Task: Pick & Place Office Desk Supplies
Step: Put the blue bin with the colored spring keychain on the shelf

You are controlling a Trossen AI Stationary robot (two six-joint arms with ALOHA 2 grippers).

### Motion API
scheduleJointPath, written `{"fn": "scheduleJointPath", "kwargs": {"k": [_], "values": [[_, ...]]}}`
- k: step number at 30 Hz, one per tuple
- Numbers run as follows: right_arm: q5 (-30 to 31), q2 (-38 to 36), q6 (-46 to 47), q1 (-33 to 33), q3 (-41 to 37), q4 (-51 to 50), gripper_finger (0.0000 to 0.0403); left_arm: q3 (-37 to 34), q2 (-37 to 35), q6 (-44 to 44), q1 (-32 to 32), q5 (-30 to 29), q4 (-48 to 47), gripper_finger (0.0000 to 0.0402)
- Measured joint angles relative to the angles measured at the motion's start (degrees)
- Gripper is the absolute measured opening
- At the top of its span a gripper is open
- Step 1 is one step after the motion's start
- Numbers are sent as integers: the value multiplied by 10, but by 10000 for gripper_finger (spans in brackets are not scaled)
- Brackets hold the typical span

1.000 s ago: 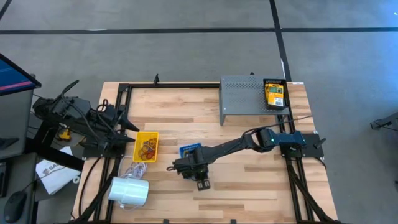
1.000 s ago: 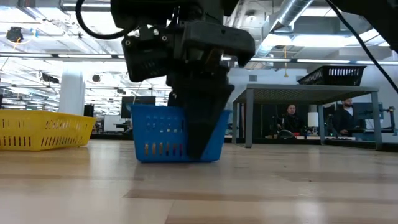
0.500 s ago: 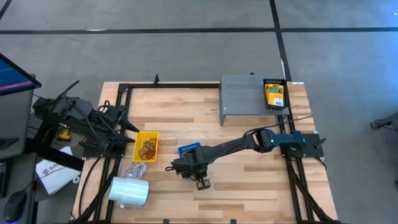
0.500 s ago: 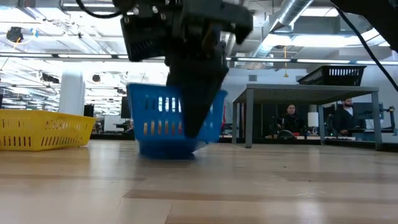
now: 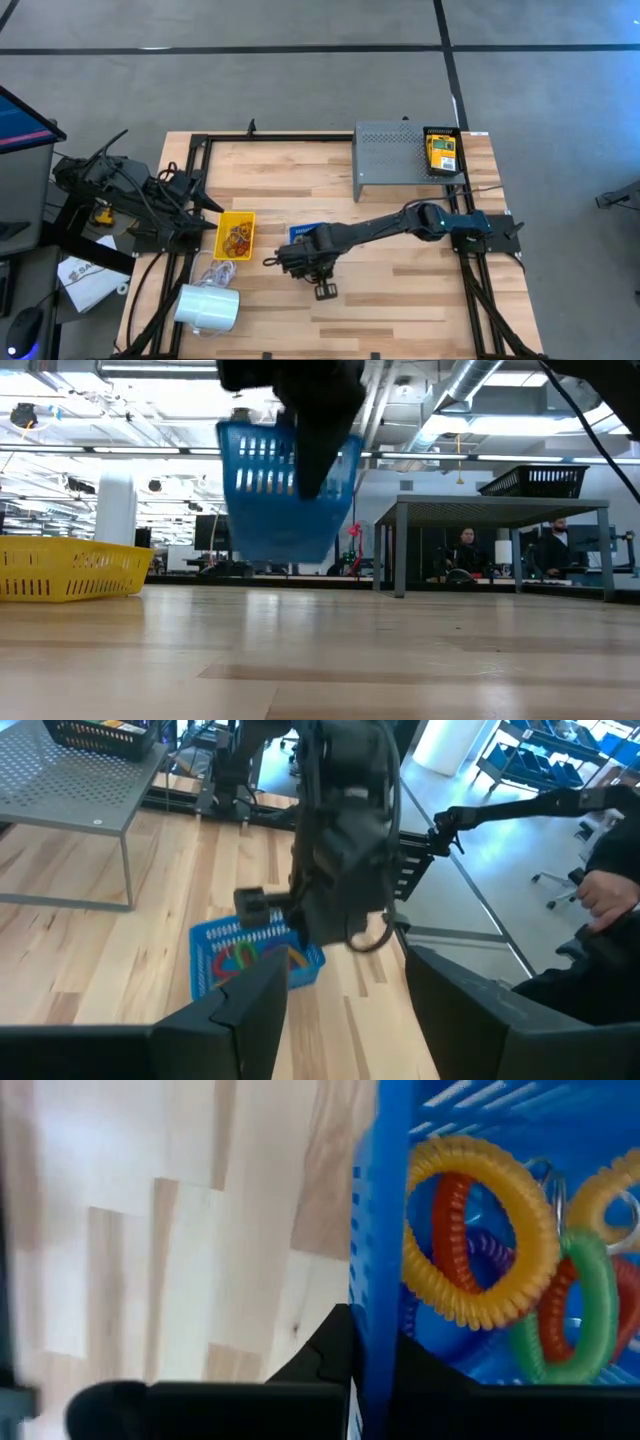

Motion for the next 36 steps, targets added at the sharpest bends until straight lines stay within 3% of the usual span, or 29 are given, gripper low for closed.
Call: {"fn": "scheduleJointPath", "kwargs": {"k": [17,25,30,36], "values": [[105,-135,21,-54,0,-83,0,0,0,0,0,-9,-21,198],[121,-211,4,-96,-14,-126,0,0,0,0,0,-35,-21,198],[122,-289,-1,-138,-94,-123,0,0,0,1,0,-39,-18,197],[117,-416,-5,-185,-259,-78,0,0,0,1,0,-83,-18,197]]}}
